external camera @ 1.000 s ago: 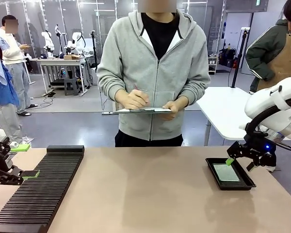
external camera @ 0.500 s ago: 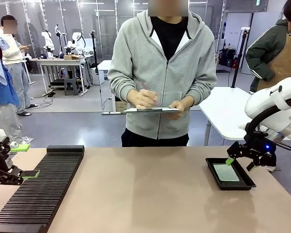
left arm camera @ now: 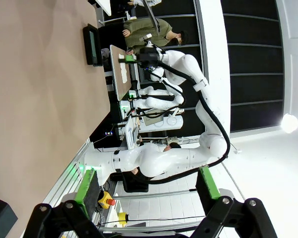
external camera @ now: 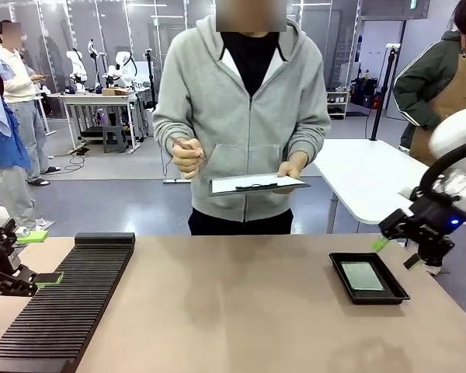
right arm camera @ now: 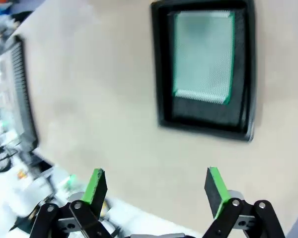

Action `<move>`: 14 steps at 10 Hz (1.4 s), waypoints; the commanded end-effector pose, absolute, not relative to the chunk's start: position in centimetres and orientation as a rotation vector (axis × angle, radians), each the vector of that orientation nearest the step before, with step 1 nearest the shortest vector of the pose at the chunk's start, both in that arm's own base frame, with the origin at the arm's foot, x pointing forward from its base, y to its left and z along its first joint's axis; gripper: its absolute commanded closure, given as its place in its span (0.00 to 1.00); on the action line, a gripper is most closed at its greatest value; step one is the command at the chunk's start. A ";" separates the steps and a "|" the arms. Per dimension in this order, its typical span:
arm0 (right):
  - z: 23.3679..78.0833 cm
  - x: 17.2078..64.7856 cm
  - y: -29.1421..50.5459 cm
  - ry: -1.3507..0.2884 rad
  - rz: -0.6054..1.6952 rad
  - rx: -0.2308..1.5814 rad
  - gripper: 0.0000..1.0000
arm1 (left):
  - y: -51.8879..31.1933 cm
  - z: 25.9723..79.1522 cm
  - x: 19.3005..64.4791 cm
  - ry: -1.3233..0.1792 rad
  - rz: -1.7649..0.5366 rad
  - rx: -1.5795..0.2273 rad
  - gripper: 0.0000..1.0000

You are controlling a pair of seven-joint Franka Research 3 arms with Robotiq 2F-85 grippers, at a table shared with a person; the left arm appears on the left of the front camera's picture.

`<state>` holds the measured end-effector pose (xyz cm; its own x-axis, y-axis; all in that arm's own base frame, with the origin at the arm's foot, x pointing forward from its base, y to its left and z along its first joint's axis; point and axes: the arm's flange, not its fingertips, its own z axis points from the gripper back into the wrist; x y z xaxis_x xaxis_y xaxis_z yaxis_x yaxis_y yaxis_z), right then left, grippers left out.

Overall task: Inspect the PCB.
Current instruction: Place the Blank PCB in the ESD tray.

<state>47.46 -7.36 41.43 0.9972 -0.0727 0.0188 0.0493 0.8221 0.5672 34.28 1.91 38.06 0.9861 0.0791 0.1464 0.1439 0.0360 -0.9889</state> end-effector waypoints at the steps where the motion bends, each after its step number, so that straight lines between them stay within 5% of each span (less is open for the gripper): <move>1: 42.8 45.3 -11.1 0.049 -0.066 0.833 0.00 | 1.8 38.0 34.1 -0.187 -0.062 -1.536 0.00; 6: 41.8 41.8 -16.1 0.207 -0.031 1.410 0.00 | 1.8 38.0 34.1 -0.187 -0.062 -1.536 0.00; 9: 41.2 40.6 -16.2 0.225 -0.118 1.562 0.00 | 1.8 38.0 34.1 -0.187 -0.062 -1.536 0.00; 14: 40.5 40.4 -16.4 0.222 -0.071 1.497 0.00 | 1.8 38.0 34.1 -0.187 -0.062 -1.536 0.00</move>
<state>40.40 -16.37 40.44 0.9781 0.0843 -0.1904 0.1861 0.0559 0.9809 34.28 1.91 38.05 0.9861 0.0791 0.1463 0.1439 0.0360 -0.9889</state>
